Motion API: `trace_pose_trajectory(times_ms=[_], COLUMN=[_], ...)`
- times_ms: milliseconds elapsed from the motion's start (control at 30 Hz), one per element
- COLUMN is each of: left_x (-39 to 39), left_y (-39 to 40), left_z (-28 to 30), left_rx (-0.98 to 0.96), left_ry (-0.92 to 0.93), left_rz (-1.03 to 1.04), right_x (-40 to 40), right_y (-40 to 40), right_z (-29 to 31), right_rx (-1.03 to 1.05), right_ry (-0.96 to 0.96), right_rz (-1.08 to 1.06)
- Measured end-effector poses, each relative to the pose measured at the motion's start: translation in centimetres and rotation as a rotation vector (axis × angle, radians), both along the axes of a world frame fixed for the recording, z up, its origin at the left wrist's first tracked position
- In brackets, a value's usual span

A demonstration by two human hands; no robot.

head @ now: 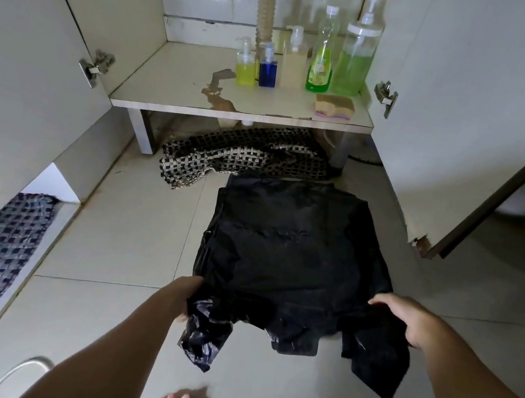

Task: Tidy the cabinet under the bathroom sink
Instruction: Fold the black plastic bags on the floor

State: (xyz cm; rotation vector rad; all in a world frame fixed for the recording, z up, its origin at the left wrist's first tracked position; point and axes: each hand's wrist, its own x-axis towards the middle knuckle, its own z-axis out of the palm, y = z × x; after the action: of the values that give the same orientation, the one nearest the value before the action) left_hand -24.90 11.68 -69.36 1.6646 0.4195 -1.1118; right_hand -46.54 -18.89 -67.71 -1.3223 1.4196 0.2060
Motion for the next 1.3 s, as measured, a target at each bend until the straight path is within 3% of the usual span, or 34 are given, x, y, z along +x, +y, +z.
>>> trace_pose_trajectory(times_ms=[133,267,367,467,567,633,700,733,800,833,900,933,1000,1067,1133,1200,1300], left_x=[-0.4,-0.4,-0.4,-0.6,0.6,2.1,3.7,4.5,6.9,8.4,11.2,12.2,13.7,14.5,13.7,13.0,12.3], left_y=[0.5,1.5,2.5,3.4,3.8,3.4,2.2,1.2,-1.2,-2.2,-3.9,-5.1,-7.2,-7.7,-6.3,-4.9,-3.7], left_z=[2.6,4.1,4.2,4.3,5.2,6.4,7.4,8.9,10.2,9.9,10.2,10.3,9.9,7.1,3.1,-1.0,-3.9], left_rx=[-0.128,-0.302,-0.394,-0.432,-0.480,-0.460,-0.289,-0.272,-0.275,-0.336,-0.475,-0.510,-0.464,-0.229,0.109,0.362,0.438], left_ry=[0.105,0.140,0.174,0.190,0.281,0.305,0.111,0.082,0.002,0.083,0.222,0.194,-0.065,-0.471,-0.802,-0.805,-0.707], left_rz=[0.110,0.301,0.406,0.592,0.778,0.795,0.676,0.679,0.702,0.717,0.605,0.549,0.365,0.201,-0.074,-0.243,-0.207], right_x=[-0.4,-0.2,0.4,1.2,2.8,4.5,6.8,7.8,10.4,11.1,12.7,13.6,15.9,17.5,18.1,18.0,17.3], right_y=[1.4,3.1,4.3,7.9,9.3,8.4,7.1,6.6,5.8,5.2,2.6,1.5,-0.6,-2.1,-2.7,-2.9,-2.3], right_z=[2.3,3.4,1.7,3.9,5.0,5.4,5.4,5.4,6.6,6.6,5.2,4.8,3.9,2.5,1.5,0.8,-1.6], right_rx=[0.136,0.282,0.362,0.459,0.428,0.461,0.478,0.380,0.402,0.352,0.533,0.507,0.526,0.491,0.298,-0.049,-0.542], right_ry=[-0.206,-0.414,-0.630,-0.816,-0.844,-0.877,-0.920,-0.855,-0.850,-0.882,-1.069,-1.077,-1.037,-0.930,-0.740,-0.552,-0.370], right_rz=[-0.018,-0.193,-0.385,-0.589,-0.819,-1.011,-1.109,-1.085,-1.024,-0.986,-1.000,-0.945,-0.866,-0.676,-0.322,0.005,0.381])
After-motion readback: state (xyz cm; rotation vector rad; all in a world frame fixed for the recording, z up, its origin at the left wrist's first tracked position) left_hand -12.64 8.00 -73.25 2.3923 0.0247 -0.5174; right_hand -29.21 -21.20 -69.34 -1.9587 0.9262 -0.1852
